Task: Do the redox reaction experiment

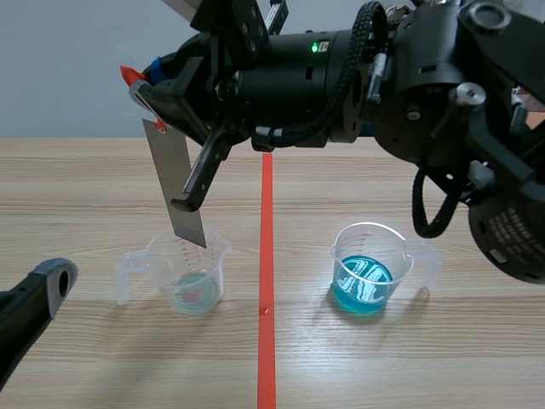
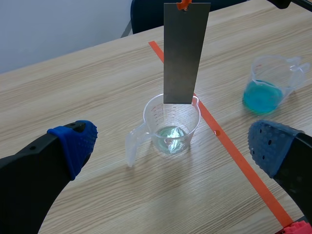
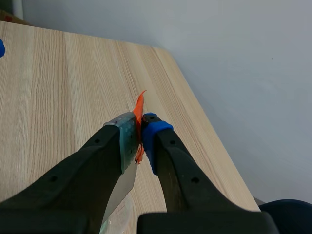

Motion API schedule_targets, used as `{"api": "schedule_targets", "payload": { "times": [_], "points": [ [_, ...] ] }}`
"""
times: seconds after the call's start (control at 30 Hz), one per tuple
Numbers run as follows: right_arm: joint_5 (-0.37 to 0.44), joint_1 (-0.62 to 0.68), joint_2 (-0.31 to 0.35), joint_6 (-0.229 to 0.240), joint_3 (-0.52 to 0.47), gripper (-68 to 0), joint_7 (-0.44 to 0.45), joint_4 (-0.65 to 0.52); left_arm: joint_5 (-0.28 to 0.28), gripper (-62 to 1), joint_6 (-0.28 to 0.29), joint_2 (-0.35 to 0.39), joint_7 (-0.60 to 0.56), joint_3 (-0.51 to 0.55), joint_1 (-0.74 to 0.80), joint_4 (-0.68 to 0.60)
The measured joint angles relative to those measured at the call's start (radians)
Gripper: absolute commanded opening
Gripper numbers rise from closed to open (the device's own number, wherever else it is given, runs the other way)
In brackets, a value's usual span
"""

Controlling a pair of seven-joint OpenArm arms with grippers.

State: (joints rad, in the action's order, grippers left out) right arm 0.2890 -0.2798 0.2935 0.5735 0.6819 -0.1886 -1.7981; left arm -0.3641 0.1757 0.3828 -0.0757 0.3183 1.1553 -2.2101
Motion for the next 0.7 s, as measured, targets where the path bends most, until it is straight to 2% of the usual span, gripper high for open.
{"api": "schedule_targets", "payload": {
  "times": [0.53,0.7],
  "points": [
    [0.0,0.001,0.0,0.0,-0.002,-66.7,0.0,0.0,0.0,1.4,0.0,0.0,0.0,0.0,0.0,0.0],
    [0.0,0.023,0.006,0.003,-0.069,-66.7,0.005,-0.007,0.0,1.4,0.0,0.0,0.0,0.0,0.0,0.0]
  ]
}}
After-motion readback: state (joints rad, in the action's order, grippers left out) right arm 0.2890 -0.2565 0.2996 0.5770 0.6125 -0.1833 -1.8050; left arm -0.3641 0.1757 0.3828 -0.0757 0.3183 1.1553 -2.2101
